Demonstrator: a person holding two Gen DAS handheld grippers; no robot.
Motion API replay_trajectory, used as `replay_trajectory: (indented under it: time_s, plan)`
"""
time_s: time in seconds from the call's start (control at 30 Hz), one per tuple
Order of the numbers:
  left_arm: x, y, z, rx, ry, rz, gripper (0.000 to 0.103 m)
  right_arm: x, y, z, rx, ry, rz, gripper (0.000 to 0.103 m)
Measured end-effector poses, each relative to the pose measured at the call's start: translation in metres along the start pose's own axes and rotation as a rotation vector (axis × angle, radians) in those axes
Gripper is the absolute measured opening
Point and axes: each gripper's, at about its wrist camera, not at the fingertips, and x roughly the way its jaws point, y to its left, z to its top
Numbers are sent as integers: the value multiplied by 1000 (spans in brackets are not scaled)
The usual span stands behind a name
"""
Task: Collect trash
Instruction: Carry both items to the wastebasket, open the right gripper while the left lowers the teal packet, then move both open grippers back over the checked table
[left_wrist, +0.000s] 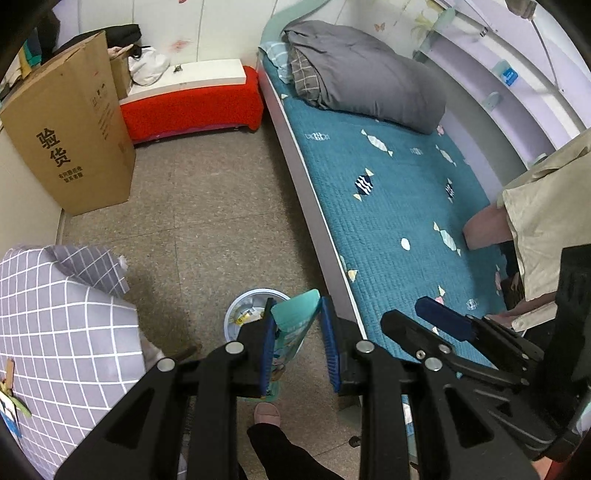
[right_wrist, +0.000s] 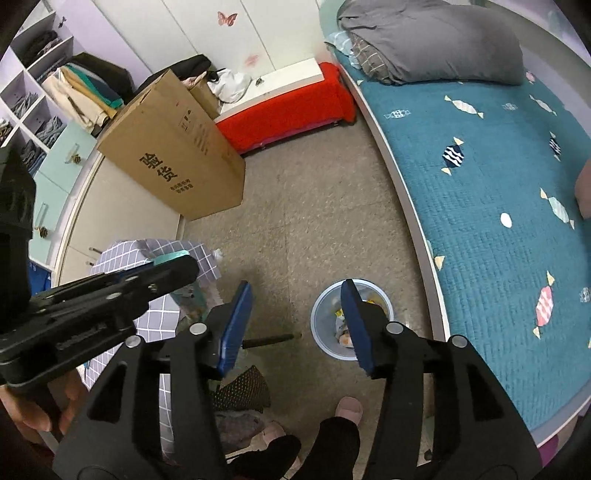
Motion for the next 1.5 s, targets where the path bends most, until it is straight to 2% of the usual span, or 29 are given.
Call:
replay_trajectory:
  time_s: [0.4,0.6,0.73,0.9,1.2,1.5]
  plan:
    - [15,-29,16,59,5,-43,23,-14,-26,8,59,-48,-33,54]
    - [18,-32,21,57,14,-77,25,-20,-32,12,73,-67,-43,56]
    - [20,-31,20,51,26,-63,38,-20,-32,12,77,-66,-44,56]
    - [19,-29,16,47,42,-51,39,-22,-32,11,75,-65,-41,56]
    - [0,-16,1,27,19,-25,42,-29,-11,6,36,-75,-21,57]
    - [-35,14,-33,-43,-34,12,43,-32,28,-12,-31,-69,20,57]
